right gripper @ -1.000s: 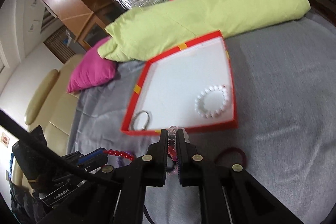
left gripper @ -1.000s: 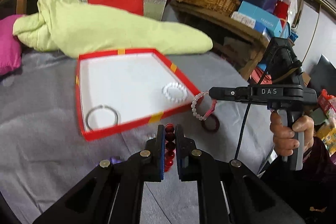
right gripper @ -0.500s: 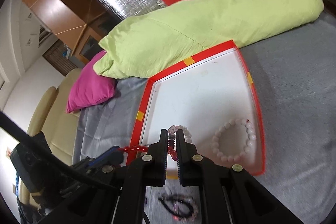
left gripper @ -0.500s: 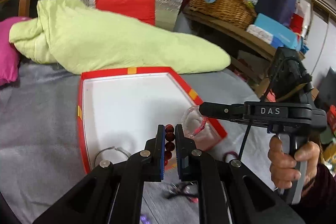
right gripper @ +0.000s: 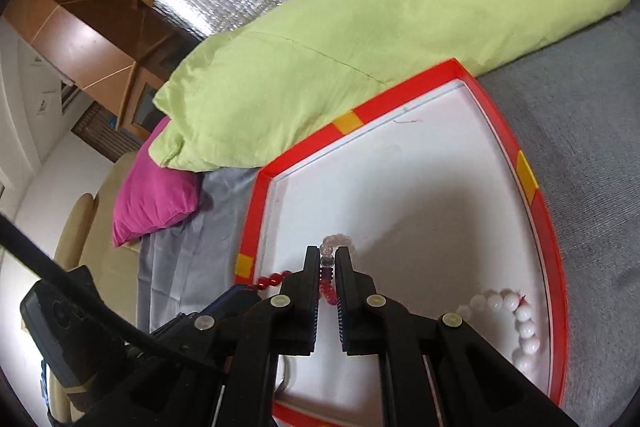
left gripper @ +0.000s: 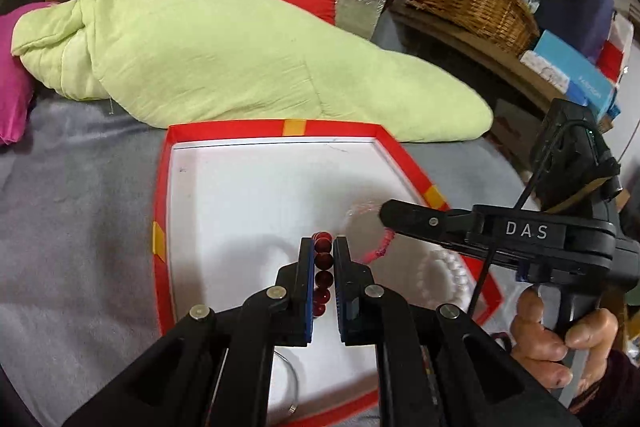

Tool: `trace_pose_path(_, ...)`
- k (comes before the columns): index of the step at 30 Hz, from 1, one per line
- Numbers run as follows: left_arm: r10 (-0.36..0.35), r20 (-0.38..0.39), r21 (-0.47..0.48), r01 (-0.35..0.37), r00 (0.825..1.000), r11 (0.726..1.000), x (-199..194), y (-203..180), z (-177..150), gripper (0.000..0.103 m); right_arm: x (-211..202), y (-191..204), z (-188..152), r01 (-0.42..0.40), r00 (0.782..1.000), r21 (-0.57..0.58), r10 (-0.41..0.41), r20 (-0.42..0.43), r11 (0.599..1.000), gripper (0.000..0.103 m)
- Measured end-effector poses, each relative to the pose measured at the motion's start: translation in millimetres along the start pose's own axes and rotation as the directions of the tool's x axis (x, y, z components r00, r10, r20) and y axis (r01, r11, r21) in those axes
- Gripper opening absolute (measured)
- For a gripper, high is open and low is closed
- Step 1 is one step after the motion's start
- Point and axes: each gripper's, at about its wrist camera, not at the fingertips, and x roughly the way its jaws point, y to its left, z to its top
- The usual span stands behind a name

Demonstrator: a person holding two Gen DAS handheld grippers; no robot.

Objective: Organize jewelry
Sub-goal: 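Place the red bead and pink crystal bracelets into the red tray, opening both tools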

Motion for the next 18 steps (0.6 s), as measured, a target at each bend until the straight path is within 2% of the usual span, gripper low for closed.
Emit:
trace_pose_path(3, 0.044, -0.005, 0.011, -0.044, 0.999, 0.999, 2.9, 1.1, -0.6, 0.01, -2.1, -9.7, 3.7, 0.056, 0.998, 0.021, -0.057, 0.021, 0.998, 0.012)
trace_pose_path(6, 0.046, -0.013, 0.023, -0.046, 0.999, 0.999, 2.2, -1.4, -1.4, 0.013, -15.0, -16.6, 8.2, 0.062, 0.997, 0.041, -0.064, 0.049, 0.997, 0.013)
trace_pose_path(8, 0.067, -0.014, 0.03, -0.066, 0.998, 0.997, -0.9, -3.0, -2.3, 0.031, -25.0, -15.1, 10.6, 0.072, 0.995, 0.025, -0.074, 0.069, 0.997, 0.013)
trace_pose_path(10, 0.092, 0.004, 0.023, -0.092, 0.996, 0.996, -8.0, -1.9, -3.9, 0.039, -37.8, -14.1, 11.5, 0.072, 0.994, 0.009, -0.073, 0.079, 0.997, 0.013)
trace_pose_path(13, 0.116, 0.026, -0.003, -0.116, 0.993, 0.993, -21.6, 2.6, -5.3, 0.041, -56.0, -12.1, 8.6, 0.095, 0.992, -0.027, -0.093, 0.086, 0.995, 0.014)
trace_pose_path(14, 0.12, 0.036, -0.008, -0.12, 0.992, 0.993, -27.1, 3.3, -6.4, 0.041, -61.9, -12.5, 6.7, 0.103, 0.992, -0.035, -0.099, 0.084, 0.994, 0.02)
trace_pose_path(16, 0.135, 0.05, -0.009, -0.135, 0.99, 0.991, -38.0, 3.4, -10.1, 0.041, -75.4, -17.2, 2.8, 0.115, 0.99, -0.035, -0.111, 0.084, 0.993, 0.024)
trace_pose_path(18, 0.15, 0.059, -0.01, -0.149, 0.987, 0.989, -47.5, 3.8, -13.9, 0.041, -87.8, -22.2, -1.1, 0.13, 0.988, -0.031, -0.127, 0.086, 0.991, 0.024)
